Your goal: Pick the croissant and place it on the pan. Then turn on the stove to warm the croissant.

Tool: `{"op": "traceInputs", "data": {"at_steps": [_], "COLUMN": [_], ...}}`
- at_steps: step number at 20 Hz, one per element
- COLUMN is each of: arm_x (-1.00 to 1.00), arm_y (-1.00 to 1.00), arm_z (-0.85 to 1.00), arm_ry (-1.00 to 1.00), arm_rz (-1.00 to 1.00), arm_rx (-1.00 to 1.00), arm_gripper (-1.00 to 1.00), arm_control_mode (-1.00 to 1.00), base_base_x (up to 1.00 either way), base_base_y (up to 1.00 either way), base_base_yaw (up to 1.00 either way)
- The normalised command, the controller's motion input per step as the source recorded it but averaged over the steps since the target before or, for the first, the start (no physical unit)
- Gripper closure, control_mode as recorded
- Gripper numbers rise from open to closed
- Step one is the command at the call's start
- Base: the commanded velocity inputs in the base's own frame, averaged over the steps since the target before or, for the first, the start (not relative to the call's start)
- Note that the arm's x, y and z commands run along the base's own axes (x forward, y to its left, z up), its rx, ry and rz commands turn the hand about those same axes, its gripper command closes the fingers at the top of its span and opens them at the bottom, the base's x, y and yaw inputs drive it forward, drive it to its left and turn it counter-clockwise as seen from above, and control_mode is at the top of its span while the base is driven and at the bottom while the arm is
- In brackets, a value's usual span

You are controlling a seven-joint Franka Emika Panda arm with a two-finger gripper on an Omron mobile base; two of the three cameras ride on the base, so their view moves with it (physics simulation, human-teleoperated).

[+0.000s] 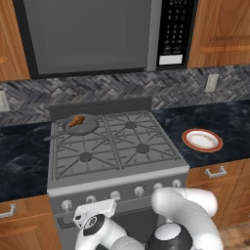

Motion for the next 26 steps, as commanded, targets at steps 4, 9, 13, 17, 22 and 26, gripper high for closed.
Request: {"op": "traceInputs", "data": {"at_steps": [4, 9, 13, 17, 22, 26], "arm_x": [0.0, 0.1, 0.18, 0.07, 0.48, 0.57], "arm_y": [0.29, 0.11, 0.01, 0.03, -0.11, -0.3], "arm_z": [-0.22, -0.17, -0.33, -0.39, -0.65, -0.88], "arm_ry": [0.0, 0.0, 0.0, 0.0, 0.01, 0.11], "arm_rz": [0.01, 0.02, 0.04, 0.07, 0.13, 0.17], "arm_rx": [0.0, 0.0, 0.0, 0.0, 0.01, 0.05], "arm_gripper": [-1.0, -1.0, -1.0, -1.0, -1.0, -1.0], "arm_control_mode": [-1.0, -1.0, -1.0, -1.0, -1.0, -1.0], "base_base_x": [0.0, 0.0, 0.0, 0.0, 0.0, 0.0], "base_base_y": [0.0, 0.0, 0.0, 0.0, 0.0, 0.0], "base_base_yaw": [0.0, 0.0, 0.0, 0.0, 0.0, 0.0]}}
